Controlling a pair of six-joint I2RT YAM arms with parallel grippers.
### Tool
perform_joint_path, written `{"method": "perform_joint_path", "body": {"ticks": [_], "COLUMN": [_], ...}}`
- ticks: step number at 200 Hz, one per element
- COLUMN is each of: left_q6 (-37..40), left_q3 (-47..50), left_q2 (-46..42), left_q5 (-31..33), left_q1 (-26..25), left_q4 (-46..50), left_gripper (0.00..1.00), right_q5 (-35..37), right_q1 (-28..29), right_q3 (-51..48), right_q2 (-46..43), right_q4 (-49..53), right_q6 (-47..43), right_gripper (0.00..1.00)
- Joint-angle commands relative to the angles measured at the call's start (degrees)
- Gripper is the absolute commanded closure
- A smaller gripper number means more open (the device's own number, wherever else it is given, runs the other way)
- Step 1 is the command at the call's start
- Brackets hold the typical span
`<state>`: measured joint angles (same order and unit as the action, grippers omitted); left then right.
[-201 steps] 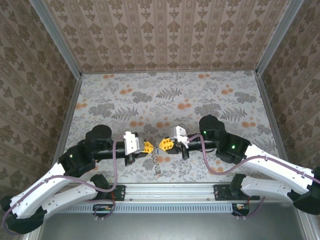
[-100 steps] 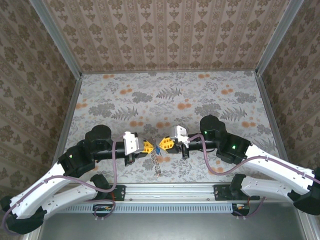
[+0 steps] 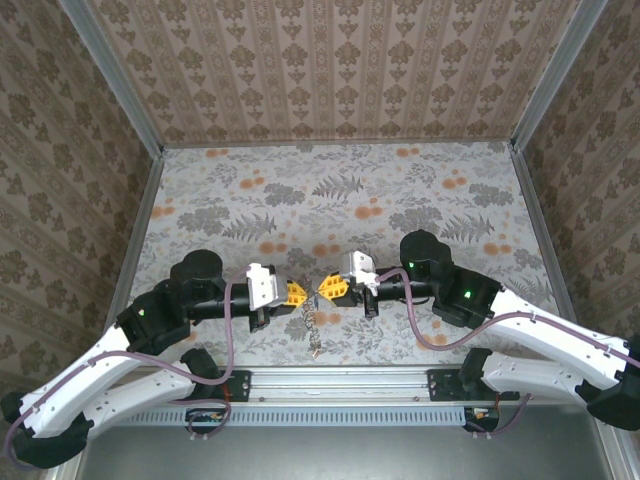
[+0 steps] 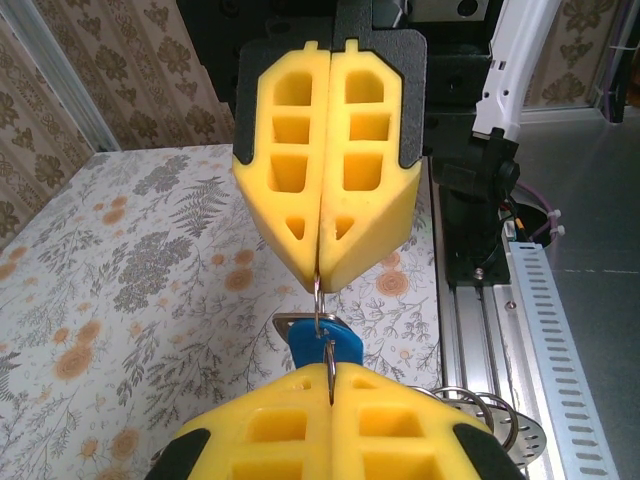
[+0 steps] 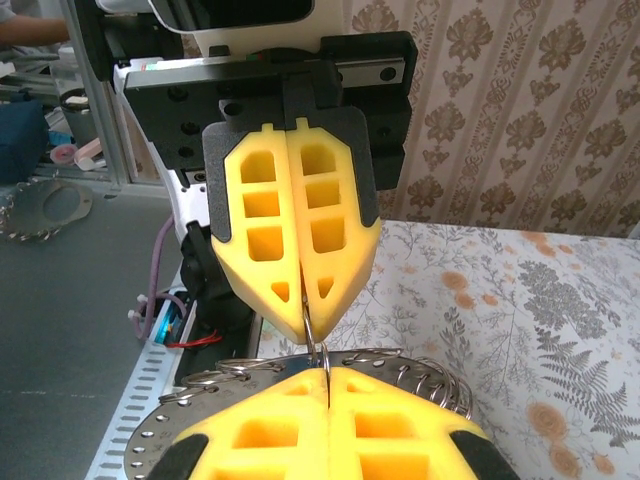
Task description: Put the keys on the keyring
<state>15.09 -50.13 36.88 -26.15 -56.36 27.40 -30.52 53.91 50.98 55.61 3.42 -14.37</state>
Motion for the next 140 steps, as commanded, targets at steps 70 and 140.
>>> {"method": "perform_joint_path", "body": {"ticks": [70,140], "left_q6": [0.3,0.3], "left_q3": [-1.2,-1.1], "left_q2": [-1.3,-1.3], "left_q5": [-0.2,-0.3], "left_q1": [-0.5,-0.5], "left_q4": [-2.8,-2.9], "left_gripper": [1.0,1.0], "right_q5": [-2.7,-3.2], "right_q1": [0.3,0.4], "right_q3": [-0.8,-0.6], "right_q2": [0.1,0.6], "right_q4": [-0.9,-1.0], "right_q6": [1.2,1.1], "right_gripper": [1.0,1.0]}}
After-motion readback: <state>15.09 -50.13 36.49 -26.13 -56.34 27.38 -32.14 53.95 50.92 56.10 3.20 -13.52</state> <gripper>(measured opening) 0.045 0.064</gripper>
